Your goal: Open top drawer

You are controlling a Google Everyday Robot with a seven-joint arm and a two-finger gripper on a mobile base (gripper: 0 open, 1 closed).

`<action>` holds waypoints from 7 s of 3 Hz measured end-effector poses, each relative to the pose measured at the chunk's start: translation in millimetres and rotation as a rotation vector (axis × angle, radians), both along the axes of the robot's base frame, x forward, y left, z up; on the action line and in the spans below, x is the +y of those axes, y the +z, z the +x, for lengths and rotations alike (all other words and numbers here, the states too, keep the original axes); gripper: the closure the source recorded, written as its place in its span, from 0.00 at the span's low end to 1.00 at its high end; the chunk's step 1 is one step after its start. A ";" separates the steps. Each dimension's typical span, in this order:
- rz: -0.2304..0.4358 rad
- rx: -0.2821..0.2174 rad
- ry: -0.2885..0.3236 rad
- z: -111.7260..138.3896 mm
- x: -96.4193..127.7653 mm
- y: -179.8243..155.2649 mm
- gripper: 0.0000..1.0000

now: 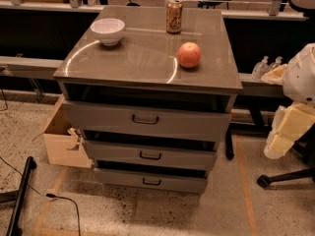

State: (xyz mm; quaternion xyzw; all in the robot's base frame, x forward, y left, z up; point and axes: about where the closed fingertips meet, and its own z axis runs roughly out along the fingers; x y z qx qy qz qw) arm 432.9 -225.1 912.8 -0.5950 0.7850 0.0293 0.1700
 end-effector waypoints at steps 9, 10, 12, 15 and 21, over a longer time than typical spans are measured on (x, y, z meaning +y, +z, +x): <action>0.248 -0.064 0.409 65.0 132.2 -138.4 0.00; 0.224 -0.109 0.444 86.9 144.1 -151.4 0.00; 0.170 -0.169 0.411 120.5 146.3 -183.8 0.00; 0.182 -0.145 0.345 154.7 139.6 -224.5 0.00; 0.232 -0.005 0.380 129.9 149.4 -229.7 0.85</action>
Offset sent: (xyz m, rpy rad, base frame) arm -0.0158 0.0267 -0.1128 0.1593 0.0713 0.1063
